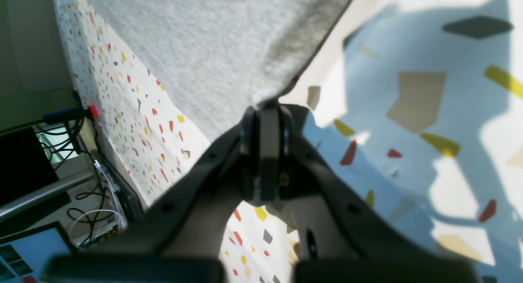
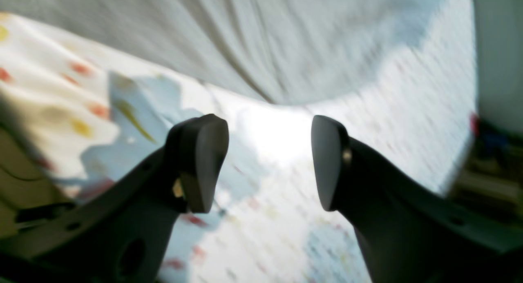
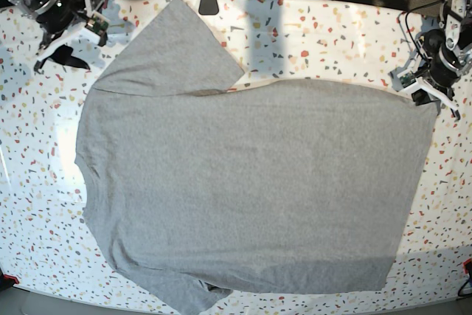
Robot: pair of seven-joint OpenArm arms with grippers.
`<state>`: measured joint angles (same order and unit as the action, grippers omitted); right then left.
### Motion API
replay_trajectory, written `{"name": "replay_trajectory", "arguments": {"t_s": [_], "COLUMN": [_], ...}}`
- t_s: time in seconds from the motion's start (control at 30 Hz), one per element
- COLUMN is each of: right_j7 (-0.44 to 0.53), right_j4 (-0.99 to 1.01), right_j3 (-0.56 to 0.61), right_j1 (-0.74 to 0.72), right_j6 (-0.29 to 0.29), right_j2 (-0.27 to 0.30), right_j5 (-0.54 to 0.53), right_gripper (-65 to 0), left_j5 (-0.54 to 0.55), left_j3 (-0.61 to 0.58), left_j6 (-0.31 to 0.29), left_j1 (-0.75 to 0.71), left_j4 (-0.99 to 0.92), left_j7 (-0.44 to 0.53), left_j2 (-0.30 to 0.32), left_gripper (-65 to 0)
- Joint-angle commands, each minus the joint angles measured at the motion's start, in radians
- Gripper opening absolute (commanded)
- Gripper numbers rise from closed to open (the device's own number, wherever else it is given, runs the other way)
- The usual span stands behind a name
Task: Fold the T-shirt properly
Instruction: 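Grasp the grey shirt's corners with both grippers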
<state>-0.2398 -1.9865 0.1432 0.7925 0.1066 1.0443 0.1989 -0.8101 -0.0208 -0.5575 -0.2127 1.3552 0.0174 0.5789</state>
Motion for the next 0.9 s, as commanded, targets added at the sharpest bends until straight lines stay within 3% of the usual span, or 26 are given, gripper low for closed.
{"name": "replay_trajectory", "arguments": {"t_s": [0.0, 0.2, 0.47, 0.67, 0.8, 0.87], "right_j7": [0.006, -0.034, -0.069, -0.08, -0.083, -0.087], "right_j4": [0.01, 0.169, 0.265, 0.312, 0.325, 0.325], "right_j3": [0.037, 0.32, 0.552, 0.632, 0.637, 0.637], "right_j1": [-0.038, -0.287, -0.523, -0.638, -0.66, -0.66], "right_j6": [-0.013, -0.014, -0.014, -0.01, 0.056, 0.082], "right_j2": [0.016, -0.011, -0.011, -0.04, -0.055, -0.055], "right_j5": [0.004, 0.011, 0.006, -0.042, -0.042, -0.042], "right_gripper": [-28.9, -29.0, -29.0, -29.0, -29.5, -35.3], "left_j5": [-0.018, -0.019, -0.019, -0.018, -0.018, -0.018], "left_j3": [-0.006, -0.006, -0.006, -0.006, -0.006, -0.006], "left_j6": [-0.056, -0.056, -0.056, -0.056, -0.056, -0.056], "left_j1": [-0.001, 0.0, -0.001, -0.001, -0.001, -0.001], "left_j4": [-0.013, -0.013, -0.013, -0.013, -0.013, -0.013], "left_j7": [-0.055, -0.056, -0.056, -0.056, -0.074, -0.085], "left_j2": [0.003, 0.003, 0.003, 0.003, 0.003, 0.003], "left_gripper": [-65.0, -65.0, -65.0, -65.0, -65.0, -65.0]}}
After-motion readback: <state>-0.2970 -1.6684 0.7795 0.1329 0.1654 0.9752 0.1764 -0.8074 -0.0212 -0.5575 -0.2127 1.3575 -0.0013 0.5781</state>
